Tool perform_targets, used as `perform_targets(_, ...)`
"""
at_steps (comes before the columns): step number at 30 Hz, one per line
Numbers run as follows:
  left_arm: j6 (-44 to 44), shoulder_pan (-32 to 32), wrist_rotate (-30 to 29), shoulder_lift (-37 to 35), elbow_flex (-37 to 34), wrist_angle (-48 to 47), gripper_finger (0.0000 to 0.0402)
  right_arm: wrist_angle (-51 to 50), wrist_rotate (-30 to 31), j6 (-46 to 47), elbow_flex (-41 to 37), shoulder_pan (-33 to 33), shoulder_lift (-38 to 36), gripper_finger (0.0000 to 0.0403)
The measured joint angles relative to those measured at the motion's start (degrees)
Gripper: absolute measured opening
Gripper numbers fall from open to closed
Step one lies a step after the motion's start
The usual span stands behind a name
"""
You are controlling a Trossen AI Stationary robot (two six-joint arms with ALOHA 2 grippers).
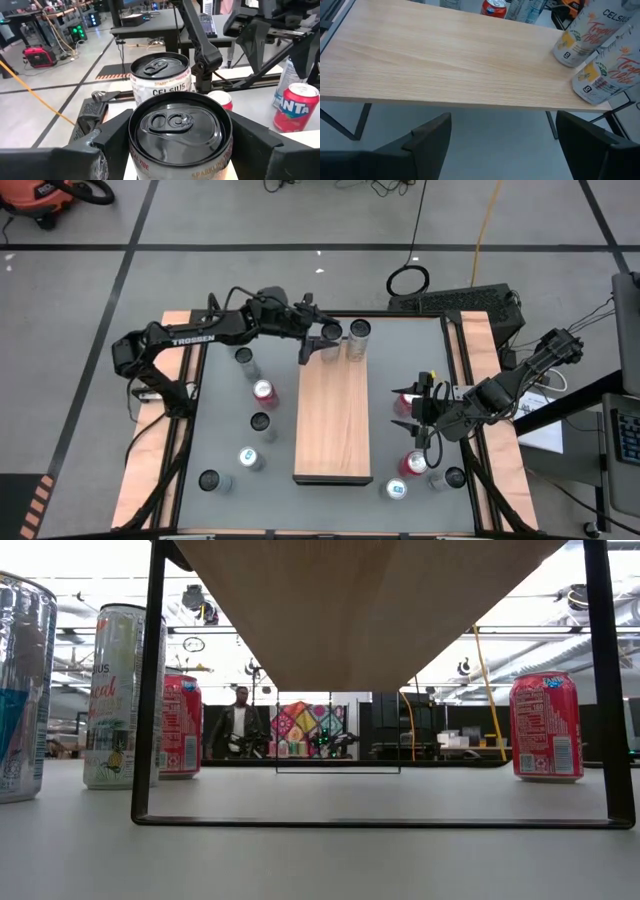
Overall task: Place canned beverage on shelf
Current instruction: Put the right white yellow soda can on the shelf aligned with the other white yellow soda can
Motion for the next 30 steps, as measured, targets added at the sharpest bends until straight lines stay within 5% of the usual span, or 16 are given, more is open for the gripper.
perform_targets(30, -1.2, 2.0, 1.6, 0.3, -0.1, 2.0, 0.0266, 0.1, 0.0, 0.0, 0.0, 0.0, 0.0, 0.0304)
